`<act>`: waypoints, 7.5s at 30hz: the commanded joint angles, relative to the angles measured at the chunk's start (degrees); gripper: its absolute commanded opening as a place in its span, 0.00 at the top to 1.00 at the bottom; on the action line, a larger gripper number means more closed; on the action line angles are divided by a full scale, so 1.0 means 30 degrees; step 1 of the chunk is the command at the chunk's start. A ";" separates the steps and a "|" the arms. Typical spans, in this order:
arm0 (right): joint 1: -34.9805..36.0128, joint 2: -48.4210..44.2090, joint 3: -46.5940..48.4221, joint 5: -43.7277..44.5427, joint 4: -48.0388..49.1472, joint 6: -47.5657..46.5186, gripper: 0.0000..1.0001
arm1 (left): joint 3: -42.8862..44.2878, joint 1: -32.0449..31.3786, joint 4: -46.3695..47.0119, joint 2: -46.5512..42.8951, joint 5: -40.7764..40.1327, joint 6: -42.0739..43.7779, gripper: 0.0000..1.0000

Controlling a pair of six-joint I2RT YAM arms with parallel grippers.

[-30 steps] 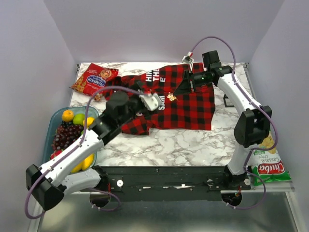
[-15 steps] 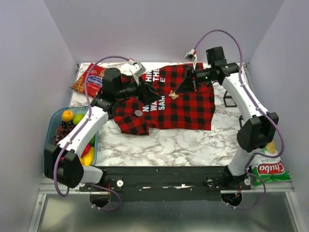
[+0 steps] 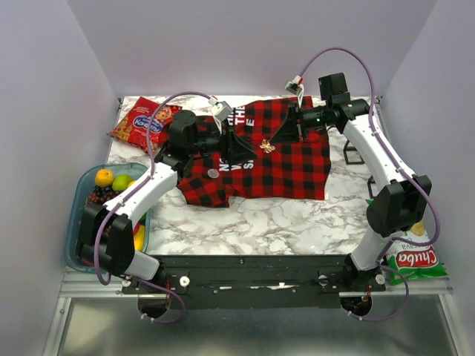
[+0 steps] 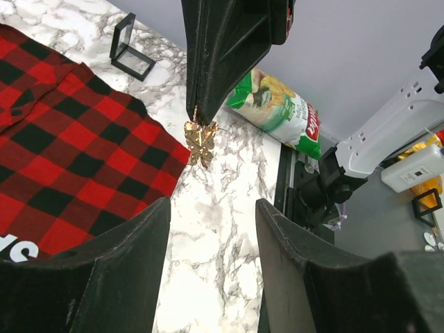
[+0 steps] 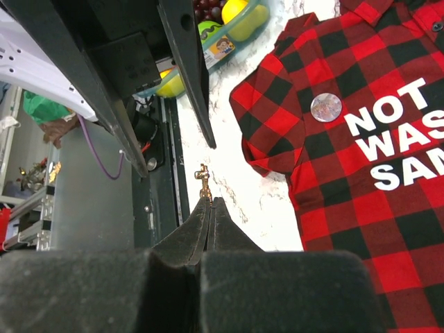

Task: Remove the brooch from the garment

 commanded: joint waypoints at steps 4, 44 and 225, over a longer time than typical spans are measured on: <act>0.0104 -0.0369 -0.0246 -0.0195 0.1144 0.1059 0.99 | 0.0433 -0.0302 0.1344 0.0587 -0.0051 -0.0754 0.40; 0.0515 -0.0456 -0.0424 0.1058 0.0765 0.1031 0.82 | 0.1488 -0.0830 0.3336 0.2697 0.0912 -0.1546 1.00; -0.0628 -0.0838 0.0077 0.2119 -0.4041 -0.4800 0.81 | 0.3451 -0.1943 0.2017 0.3839 0.1646 0.0534 1.00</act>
